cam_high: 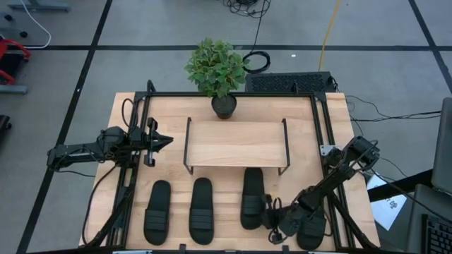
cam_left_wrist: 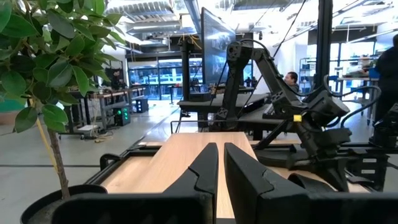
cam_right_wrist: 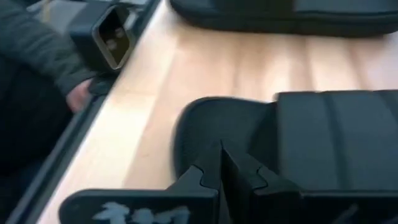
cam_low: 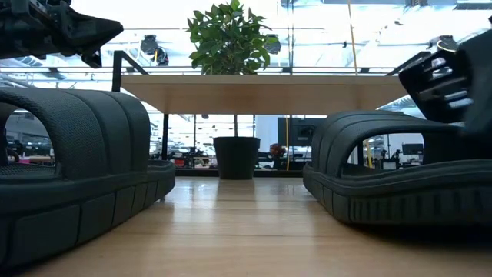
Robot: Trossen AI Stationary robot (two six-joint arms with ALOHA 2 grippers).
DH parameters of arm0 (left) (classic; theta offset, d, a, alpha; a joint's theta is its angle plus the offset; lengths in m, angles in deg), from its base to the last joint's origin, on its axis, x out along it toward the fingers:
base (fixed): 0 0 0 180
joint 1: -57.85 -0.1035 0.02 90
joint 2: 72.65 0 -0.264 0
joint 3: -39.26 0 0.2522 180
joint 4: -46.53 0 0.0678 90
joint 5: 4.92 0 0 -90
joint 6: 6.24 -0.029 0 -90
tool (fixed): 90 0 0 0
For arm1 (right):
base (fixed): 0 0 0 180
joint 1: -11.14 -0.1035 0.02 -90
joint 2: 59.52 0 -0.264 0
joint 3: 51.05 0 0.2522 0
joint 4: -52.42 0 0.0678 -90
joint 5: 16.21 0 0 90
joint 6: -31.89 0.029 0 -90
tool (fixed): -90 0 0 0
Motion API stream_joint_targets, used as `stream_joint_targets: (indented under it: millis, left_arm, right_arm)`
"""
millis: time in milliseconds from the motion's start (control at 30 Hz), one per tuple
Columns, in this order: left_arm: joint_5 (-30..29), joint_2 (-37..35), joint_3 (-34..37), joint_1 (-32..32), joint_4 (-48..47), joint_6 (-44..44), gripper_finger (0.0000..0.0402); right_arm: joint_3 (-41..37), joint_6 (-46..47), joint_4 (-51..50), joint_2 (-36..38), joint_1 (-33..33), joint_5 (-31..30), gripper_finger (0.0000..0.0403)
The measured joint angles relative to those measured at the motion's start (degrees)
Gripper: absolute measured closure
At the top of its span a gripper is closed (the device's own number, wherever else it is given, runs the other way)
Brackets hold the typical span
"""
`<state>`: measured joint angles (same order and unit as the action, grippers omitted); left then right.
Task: Pick and place slides into the shelf
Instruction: Put the black slides under the shelf
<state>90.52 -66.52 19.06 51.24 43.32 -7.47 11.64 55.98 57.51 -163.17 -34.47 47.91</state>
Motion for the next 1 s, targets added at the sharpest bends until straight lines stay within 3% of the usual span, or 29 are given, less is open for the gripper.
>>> stream_joint_targets:
  millis: [300,1000]
  left_arm:
    - [0.0,0.0,0.0,0.0,0.0,0.0,0.0371]
    - [0.0,0.0,0.0,0.0,0.0,0.0,0.0371]
  right_arm:
    - [0.1,0.7,-3.5,0.1,2.1,-4.2,0.0403]
    - [0.0,-1.8,-5.4,0.1,8.0,-2.0,0.0403]
